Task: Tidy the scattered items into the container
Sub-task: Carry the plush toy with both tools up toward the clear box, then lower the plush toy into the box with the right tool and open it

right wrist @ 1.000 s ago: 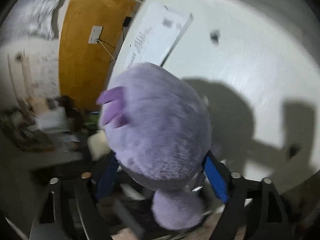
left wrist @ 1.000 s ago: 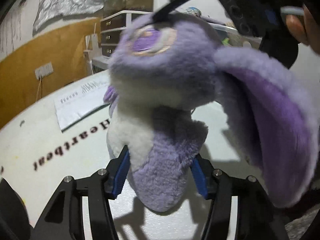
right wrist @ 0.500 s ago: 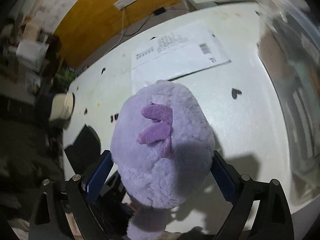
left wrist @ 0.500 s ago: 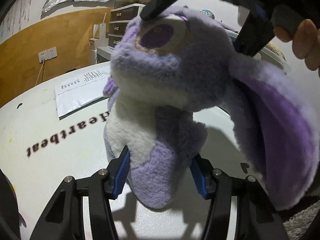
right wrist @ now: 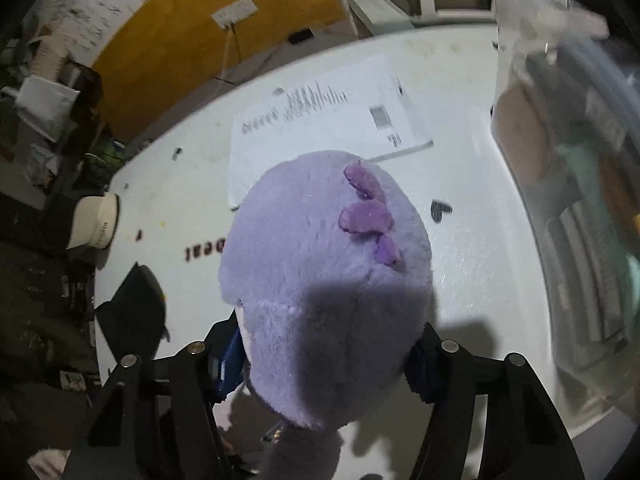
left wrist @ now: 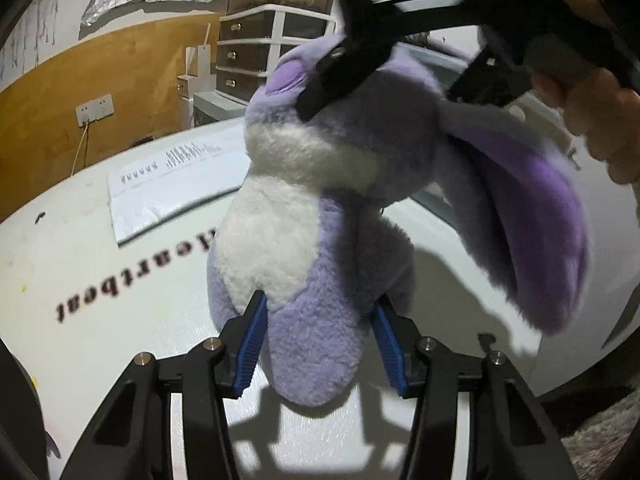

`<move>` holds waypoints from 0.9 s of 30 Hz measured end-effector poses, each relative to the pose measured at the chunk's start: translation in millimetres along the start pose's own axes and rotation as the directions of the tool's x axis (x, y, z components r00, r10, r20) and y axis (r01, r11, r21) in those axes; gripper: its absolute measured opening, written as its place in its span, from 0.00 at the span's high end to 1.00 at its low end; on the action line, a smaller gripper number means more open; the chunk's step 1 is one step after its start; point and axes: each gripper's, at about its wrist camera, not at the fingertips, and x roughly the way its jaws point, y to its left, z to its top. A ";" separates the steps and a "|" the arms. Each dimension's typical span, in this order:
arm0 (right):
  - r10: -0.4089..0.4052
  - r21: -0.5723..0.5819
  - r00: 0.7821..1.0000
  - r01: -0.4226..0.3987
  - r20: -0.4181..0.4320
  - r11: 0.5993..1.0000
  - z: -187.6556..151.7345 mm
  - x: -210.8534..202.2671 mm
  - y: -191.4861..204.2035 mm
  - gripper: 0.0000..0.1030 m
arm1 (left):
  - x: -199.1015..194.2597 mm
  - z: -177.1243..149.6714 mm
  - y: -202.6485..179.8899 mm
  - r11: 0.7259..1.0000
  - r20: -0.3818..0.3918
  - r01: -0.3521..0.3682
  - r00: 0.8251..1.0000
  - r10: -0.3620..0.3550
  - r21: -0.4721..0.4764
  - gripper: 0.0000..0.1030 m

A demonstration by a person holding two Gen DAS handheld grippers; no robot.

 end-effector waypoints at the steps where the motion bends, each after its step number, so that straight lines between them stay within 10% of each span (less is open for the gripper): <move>1: 0.001 -0.015 1.000 -0.001 0.027 1.000 0.0 -11.8 3.2 0.37 | -4.0 8.4 -1.9 1.000 0.018 0.003 1.000 -0.003 0.001 0.51; 6: 0.016 -0.047 0.976 -0.006 0.216 0.999 8.1 -91.0 1.0 0.37 | -33.3 62.7 -23.2 0.999 0.151 0.031 0.988 -0.035 0.024 0.47; 8: 0.015 -0.031 0.952 -0.005 0.307 1.000 11.5 -129.8 -11.1 0.37 | -46.7 89.7 -30.2 0.998 0.215 0.064 0.974 -0.064 0.007 0.28; 15: -0.082 0.028 0.824 0.080 0.561 0.996 19.4 -244.8 -59.7 0.37 | -73.6 142.3 -49.3 0.992 0.349 0.127 0.930 -0.117 -0.005 0.18; 21: -0.194 0.060 0.730 0.205 0.655 0.977 44.2 -285.8 -101.2 0.37 | -71.1 147.2 -62.1 0.993 0.337 0.117 0.935 -0.112 0.007 0.17; 27: -0.231 0.015 0.754 0.282 0.615 0.959 85.8 -257.2 -111.7 0.37 | -57.6 144.1 -64.9 0.997 0.304 0.076 0.950 -0.073 0.002 0.17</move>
